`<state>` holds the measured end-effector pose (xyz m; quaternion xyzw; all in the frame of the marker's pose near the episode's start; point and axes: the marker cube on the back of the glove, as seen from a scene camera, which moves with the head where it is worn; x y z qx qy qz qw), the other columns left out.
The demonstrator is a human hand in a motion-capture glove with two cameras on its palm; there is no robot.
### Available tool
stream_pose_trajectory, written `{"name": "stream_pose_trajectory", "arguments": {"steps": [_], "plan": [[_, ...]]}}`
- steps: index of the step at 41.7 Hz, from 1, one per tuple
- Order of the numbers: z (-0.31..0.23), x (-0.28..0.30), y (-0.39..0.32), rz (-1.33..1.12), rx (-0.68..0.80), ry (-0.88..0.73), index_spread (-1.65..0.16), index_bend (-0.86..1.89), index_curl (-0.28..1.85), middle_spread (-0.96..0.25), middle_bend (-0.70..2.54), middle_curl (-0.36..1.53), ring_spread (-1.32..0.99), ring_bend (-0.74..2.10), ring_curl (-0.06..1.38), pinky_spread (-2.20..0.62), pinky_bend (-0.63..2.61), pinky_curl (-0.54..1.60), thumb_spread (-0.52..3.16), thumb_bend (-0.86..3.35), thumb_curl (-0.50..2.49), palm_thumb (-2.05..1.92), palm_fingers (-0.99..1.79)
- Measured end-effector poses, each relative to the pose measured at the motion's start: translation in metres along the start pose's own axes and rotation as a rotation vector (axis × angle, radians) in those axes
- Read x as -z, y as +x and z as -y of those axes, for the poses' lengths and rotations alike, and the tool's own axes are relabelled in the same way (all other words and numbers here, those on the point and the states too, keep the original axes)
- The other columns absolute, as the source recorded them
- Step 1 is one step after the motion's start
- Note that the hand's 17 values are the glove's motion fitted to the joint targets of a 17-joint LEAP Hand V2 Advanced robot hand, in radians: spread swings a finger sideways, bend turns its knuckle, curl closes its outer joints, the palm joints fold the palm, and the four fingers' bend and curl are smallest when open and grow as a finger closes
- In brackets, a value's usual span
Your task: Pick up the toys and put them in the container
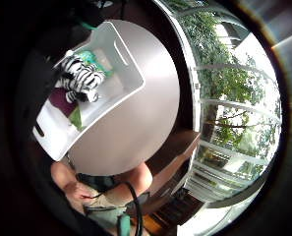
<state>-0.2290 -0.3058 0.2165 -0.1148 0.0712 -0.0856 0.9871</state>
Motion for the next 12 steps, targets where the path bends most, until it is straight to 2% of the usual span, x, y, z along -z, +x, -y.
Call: {"name": "stream_pose_trajectory", "arguments": {"steps": [12], "plan": [[-0.0091, 0.0102, -0.0088, 0.005, 0.041, 0.047, -0.27, 0.13, 0.40, -0.18, 0.22, 0.43, -0.14, 0.43, 0.42, -0.05, 0.83, 0.35, 1.49, -0.03, 0.18, -0.08, -0.08]]}}
